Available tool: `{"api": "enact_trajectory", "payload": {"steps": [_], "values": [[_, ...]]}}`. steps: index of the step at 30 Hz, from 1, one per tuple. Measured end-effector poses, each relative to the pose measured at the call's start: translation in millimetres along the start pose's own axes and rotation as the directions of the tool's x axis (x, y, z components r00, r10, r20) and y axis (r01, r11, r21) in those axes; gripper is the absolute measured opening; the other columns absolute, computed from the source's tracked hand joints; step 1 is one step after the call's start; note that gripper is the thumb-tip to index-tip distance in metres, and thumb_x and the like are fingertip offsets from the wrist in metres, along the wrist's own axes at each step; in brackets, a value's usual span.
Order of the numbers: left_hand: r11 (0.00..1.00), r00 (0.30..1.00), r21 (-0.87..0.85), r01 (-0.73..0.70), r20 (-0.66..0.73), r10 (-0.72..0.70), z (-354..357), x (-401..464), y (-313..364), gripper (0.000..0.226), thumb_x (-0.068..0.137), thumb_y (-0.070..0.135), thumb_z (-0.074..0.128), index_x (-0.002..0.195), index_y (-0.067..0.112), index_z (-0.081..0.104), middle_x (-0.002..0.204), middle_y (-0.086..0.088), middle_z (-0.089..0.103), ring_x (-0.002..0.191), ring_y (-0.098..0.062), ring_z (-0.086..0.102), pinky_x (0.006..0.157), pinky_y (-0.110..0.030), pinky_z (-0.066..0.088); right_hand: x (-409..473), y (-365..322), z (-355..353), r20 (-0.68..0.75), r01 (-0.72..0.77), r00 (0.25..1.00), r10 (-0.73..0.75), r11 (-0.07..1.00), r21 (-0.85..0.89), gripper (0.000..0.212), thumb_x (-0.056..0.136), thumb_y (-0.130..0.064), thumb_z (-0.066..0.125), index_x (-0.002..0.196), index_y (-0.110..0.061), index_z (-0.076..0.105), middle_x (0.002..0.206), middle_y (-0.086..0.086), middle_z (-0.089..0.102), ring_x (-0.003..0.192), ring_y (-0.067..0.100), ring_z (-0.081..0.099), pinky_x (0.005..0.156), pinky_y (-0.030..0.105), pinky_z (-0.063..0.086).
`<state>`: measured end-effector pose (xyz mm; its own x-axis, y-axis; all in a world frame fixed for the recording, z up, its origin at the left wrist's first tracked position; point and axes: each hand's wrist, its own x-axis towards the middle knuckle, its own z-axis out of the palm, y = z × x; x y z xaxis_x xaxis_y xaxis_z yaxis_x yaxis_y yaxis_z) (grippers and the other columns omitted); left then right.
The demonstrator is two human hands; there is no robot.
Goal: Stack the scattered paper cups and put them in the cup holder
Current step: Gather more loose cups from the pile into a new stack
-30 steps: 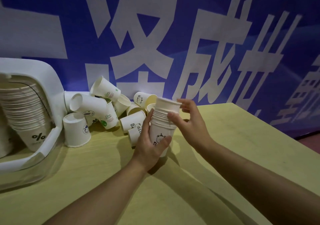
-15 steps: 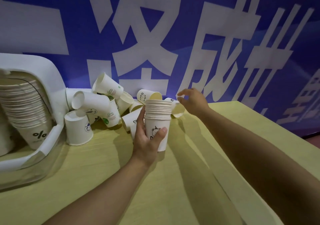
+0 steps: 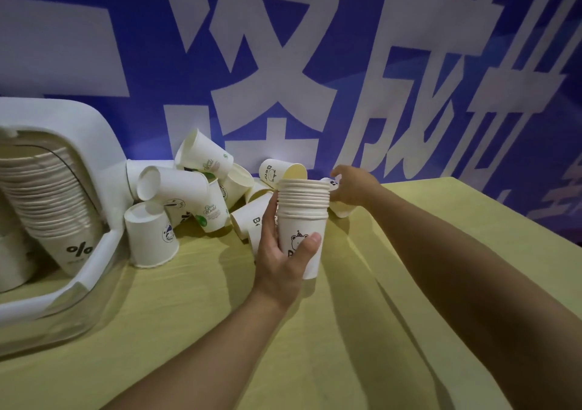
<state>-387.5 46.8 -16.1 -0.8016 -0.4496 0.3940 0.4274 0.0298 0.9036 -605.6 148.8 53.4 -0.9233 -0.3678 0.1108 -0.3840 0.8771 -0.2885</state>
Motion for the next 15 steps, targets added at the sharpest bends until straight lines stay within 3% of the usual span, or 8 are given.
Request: {"api": "enact_trajectory", "payload": {"steps": [5, 10, 15], "values": [[1.000, 0.998, 0.030, 0.001, 0.062, -0.003, 0, -4, 5, 0.095, 0.069, 0.054, 0.073, 0.152, 0.042, 0.030, 0.141, 0.013, 0.055, 0.121, -0.008, 0.060, 0.096, -0.035, 0.055, -41, 19, -20, 0.097, -0.064, 0.993, 0.070, 0.996, -0.070, 0.068, 0.084, -0.046, 0.076, 0.141, -0.020, 0.049, 0.137, 0.005, 0.057, 0.116, 0.027, 0.058, 0.096, 0.036, 0.053], [0.996, 0.985, 0.085, -0.018, 0.172, 0.003, 0, -20, 19, 0.095, 0.069, 0.057, 0.071, 0.152, 0.048, 0.024, 0.142, 0.014, 0.051, 0.116, -0.002, 0.059, 0.081, -0.016, 0.055, -108, 32, -36, 0.175, -0.060, 0.982, 0.068, 0.997, -0.052, 0.073, 0.082, -0.045, 0.078, 0.144, -0.023, 0.045, 0.137, 0.004, 0.057, 0.112, 0.023, 0.058, 0.093, 0.034, 0.054], [0.995, 0.969, 0.101, -0.016, 0.249, -0.010, -2, -43, 41, 0.101, 0.069, 0.056, 0.069, 0.155, 0.041, 0.018, 0.144, 0.011, 0.047, 0.114, 0.007, 0.057, 0.084, -0.010, 0.049, -175, 23, -50, -0.095, 0.085, 0.994, -0.061, 0.960, 0.268, 0.082, 0.081, -0.029, 0.083, 0.148, -0.036, 0.037, 0.138, 0.002, 0.052, 0.109, 0.022, 0.058, 0.080, 0.031, 0.057]]}}
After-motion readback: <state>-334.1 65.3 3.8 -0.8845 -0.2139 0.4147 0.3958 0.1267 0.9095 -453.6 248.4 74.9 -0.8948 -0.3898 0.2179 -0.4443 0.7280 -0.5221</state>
